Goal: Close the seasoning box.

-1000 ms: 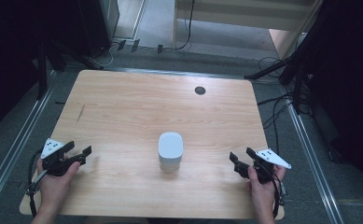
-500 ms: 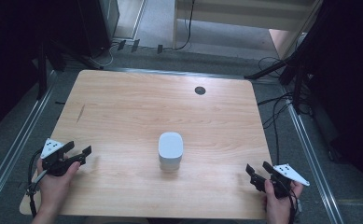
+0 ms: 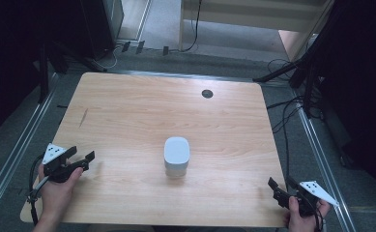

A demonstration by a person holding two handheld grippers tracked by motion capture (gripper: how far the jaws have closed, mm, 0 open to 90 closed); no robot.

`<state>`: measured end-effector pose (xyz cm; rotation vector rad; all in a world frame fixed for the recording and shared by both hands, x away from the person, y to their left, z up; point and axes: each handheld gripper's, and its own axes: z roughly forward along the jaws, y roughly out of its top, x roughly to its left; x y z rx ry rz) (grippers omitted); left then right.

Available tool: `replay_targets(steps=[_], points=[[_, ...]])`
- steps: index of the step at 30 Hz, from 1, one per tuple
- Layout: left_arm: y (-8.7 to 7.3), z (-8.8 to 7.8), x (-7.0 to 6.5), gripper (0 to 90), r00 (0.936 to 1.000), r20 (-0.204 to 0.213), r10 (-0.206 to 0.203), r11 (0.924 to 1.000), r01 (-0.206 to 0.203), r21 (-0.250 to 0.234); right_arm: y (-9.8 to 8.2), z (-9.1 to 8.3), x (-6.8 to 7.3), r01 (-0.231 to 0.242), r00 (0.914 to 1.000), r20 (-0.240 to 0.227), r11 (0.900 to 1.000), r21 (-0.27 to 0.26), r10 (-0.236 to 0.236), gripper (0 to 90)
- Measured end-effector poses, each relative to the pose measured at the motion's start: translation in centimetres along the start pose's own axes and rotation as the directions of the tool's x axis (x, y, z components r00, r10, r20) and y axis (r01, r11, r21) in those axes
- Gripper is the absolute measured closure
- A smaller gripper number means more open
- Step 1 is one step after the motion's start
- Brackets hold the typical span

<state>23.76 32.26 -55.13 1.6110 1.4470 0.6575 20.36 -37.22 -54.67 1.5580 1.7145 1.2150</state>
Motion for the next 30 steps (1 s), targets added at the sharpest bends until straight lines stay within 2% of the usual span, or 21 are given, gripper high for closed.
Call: replay_targets(steps=[2,5,8,17,30], points=[[0.0,0.0,0.0,25.5,1.0000,-0.001,0.002,1.0000,-0.002,0.003,0.0,0.0,0.2,0.020,0.9998,0.004,1.000,0.007,-0.020,25.3],[0.1,0.1,0.0,25.5,1.0000,0.001,0.002,1.0000,-0.002,0.004,0.0,0.3,0.9,0.088,0.9961,0.008,0.996,0.033,-0.088,24.9],[0.1,0.1,0.0,25.5,1.0000,0.002,0.002,1.0000,-0.002,0.003,0.0,0.5,1.1,0.114,0.9935,-0.008,0.992,0.057,-0.114,24.9],[0.1,0.1,0.0,25.5,1.0000,-0.005,0.005,0.9999,-0.005,0.009,0.2,0.5,0.2,0.037,0.9982,-0.050,0.998,0.060,-0.034,25.4],[0.1,0.1,0.0,25.6,1.0000,-0.008,0.002,1.0000,-0.002,0.009,0.2,0.7,0.4,0.054,0.9981,-0.036,0.996,0.077,-0.051,25.8]])
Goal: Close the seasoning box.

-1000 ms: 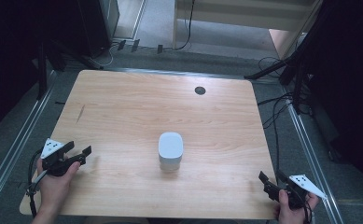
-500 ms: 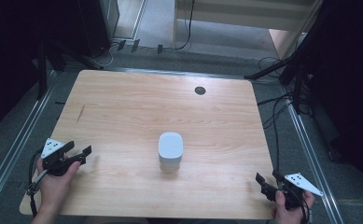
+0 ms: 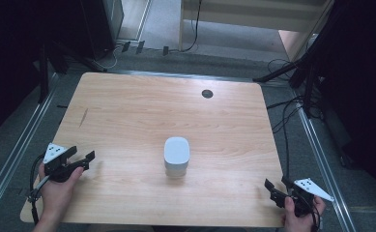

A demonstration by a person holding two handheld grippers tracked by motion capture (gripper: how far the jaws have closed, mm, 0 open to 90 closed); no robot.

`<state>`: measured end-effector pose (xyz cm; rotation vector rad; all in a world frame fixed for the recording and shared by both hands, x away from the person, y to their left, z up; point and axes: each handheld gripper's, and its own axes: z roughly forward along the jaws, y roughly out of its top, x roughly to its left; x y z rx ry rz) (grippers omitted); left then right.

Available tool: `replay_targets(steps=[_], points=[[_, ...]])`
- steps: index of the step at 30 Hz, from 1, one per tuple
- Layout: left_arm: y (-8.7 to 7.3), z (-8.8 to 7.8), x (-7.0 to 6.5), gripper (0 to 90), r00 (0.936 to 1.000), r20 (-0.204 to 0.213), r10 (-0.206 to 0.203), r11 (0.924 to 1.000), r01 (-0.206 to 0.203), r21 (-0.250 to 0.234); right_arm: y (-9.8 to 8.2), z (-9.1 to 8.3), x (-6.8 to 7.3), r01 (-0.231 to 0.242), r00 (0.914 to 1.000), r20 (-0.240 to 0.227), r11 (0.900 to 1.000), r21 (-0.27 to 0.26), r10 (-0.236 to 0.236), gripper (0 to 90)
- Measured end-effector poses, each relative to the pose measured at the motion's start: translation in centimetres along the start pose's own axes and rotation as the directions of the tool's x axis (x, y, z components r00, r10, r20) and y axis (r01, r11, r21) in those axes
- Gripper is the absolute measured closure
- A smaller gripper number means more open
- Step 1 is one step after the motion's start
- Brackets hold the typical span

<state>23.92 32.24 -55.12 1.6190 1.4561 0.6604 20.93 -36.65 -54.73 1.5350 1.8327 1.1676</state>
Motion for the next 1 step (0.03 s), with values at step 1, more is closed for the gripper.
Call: replay_targets(steps=[1], points=[[0.00,-0.01,0.00,25.6,1.0000,-0.001,-0.001,1.0000,0.001,0.000,0.01,0.02,0.00,0.001,1.0000,0.001,1.000,0.001,-0.001,25.8]])
